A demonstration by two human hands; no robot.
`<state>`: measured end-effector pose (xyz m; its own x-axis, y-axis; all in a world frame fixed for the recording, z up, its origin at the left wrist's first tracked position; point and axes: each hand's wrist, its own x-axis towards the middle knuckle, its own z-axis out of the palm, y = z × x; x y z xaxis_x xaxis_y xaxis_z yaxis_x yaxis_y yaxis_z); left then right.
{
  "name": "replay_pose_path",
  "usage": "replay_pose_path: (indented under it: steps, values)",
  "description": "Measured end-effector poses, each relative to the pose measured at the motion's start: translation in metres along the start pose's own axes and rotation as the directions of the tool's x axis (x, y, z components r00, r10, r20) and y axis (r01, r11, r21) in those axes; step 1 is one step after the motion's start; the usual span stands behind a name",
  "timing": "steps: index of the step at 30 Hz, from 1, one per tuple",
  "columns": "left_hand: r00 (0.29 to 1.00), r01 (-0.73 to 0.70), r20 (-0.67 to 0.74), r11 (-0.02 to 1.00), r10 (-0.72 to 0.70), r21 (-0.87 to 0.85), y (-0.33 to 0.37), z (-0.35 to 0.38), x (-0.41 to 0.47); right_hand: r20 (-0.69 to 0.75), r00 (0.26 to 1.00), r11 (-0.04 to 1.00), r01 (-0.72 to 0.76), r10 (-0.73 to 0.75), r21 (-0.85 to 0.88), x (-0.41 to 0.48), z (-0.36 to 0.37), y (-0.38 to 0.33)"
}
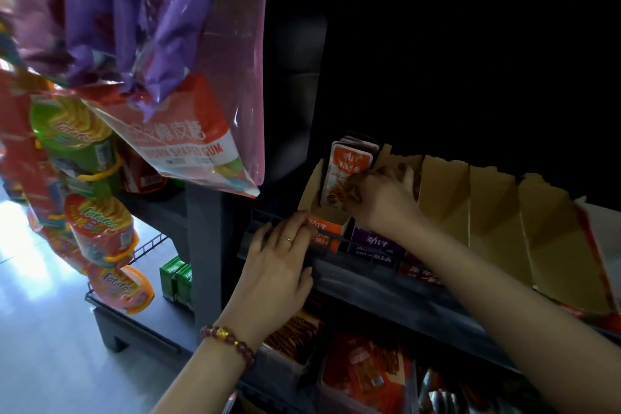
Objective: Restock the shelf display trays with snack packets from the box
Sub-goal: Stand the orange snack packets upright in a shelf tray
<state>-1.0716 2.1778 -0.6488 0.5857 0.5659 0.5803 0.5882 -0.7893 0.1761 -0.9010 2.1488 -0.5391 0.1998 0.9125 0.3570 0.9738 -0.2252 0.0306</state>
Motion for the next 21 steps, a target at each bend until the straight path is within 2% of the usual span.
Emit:
replay_pose_path:
  steps: [6,8,10,12,14,16,19,21]
  values:
    - [0.995,-0.086,-0.043,0.996,0.086,0.004,0.004,-0.009,-0.006,-0.104,0.993,0.998,0.054,-0.05,0.043,-0.016,-0.003,-0.001]
    - [0.986,-0.156,-0.063,0.988,0.155,-0.012,0.01,-0.02,-0.011,-0.185,0.979,0.977,0.123,-0.09,0.173,-0.03,-0.007,-0.002]
    - [0.967,-0.254,-0.03,0.967,0.253,-0.03,0.017,-0.034,-0.021,-0.234,0.966,0.901,0.197,-0.111,0.387,-0.052,-0.015,-0.007]
    - [0.931,-0.363,0.016,0.931,0.364,-0.034,0.024,-0.045,-0.039,-0.231,0.957,0.822,0.273,-0.177,0.501,-0.079,-0.02,-0.012]
    - [0.903,-0.42,0.073,0.905,0.424,-0.061,0.031,-0.052,-0.064,-0.194,0.944,0.772,0.33,-0.267,0.543,-0.108,-0.018,-0.018]
    - [0.887,-0.415,0.179,0.904,0.426,-0.099,0.034,-0.055,-0.093,-0.12,0.939,0.732,0.327,-0.322,0.598,-0.138,-0.006,-0.022]
    - [0.844,-0.396,0.352,0.913,0.405,-0.1,0.029,-0.054,-0.131,0.048,0.918,0.694,0.264,-0.395,0.67,-0.183,0.024,-0.027]
    - [0.808,-0.357,0.459,0.927,0.369,-0.116,0.022,-0.049,-0.159,0.188,0.878,0.681,0.191,-0.441,0.707,-0.213,0.054,-0.032]
